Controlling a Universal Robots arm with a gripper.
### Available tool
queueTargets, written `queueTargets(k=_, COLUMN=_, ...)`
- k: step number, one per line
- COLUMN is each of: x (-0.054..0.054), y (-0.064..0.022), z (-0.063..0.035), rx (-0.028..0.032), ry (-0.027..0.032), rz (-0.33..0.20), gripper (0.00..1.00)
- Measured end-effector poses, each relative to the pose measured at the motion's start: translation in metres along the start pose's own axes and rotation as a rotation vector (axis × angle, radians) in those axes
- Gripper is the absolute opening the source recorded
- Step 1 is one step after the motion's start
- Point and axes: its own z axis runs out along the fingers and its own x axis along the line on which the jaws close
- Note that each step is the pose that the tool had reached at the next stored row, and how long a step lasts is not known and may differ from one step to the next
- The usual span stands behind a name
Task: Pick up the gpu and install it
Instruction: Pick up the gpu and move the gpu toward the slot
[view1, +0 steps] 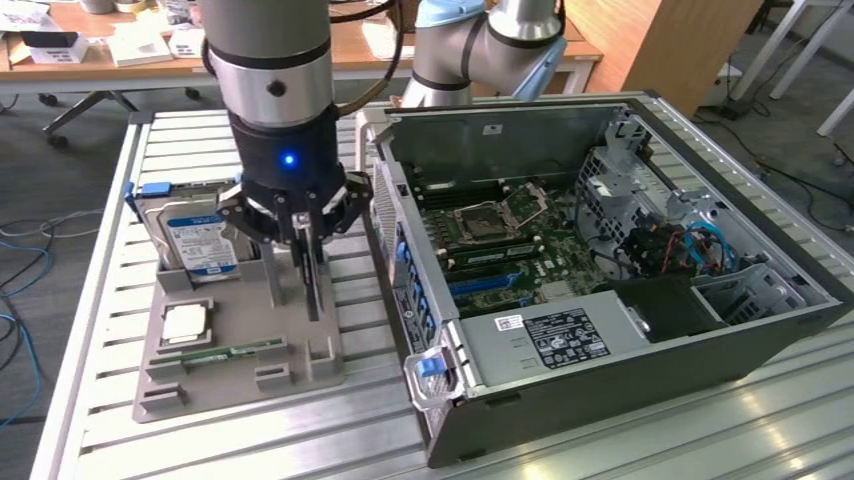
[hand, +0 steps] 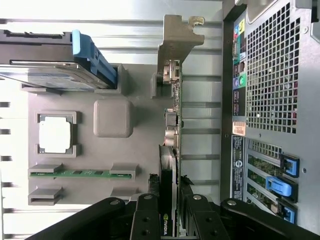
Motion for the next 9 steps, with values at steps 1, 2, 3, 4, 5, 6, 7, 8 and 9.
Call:
queueTargets(k=1, x=0.000, y=0.0001, z=-0.0022, rx=0.0000, ry=0.0000, rz=0.000, gripper=0.26)
queueTargets(k=2, x=0.000, y=0.0001, z=-0.0045, rx=0.0000, ry=0.0000, rz=0.000, gripper=0.26)
queueTargets(k=3, x=0.000, y=0.0002, z=-0.0067, rx=0.0000, ry=0.0000, rz=0.000, gripper=0.26)
queueTargets(k=4, x=0.000, y=0.0003, z=-0.0088, rx=-0.0001, ry=-0.0001, rz=0.000, gripper=0.26)
queueTargets(k=5, x=0.000, y=0.0003, z=-0.0108, rx=0.0000, ry=0.0000, rz=0.000, gripper=0.26)
queueTargets(k=6, x=0.000, y=0.0004, z=-0.0129, rx=0.0000, ry=0.0000, rz=0.000, gripper=0.26)
queueTargets(k=7, x=0.000, y=0.0005, z=-0.0149, rx=0.0000, ry=0.0000, rz=0.000, gripper=0.26)
queueTargets(k=8, x=0.000, y=0.0005, z=-0.0169, rx=0.0000, ry=0.0000, rz=0.000, gripper=0.26)
queueTargets(k=9, x=0.000, y=0.0006, z=-0.0189, rx=0.0000, ry=0.0000, rz=0.000, gripper=0.26)
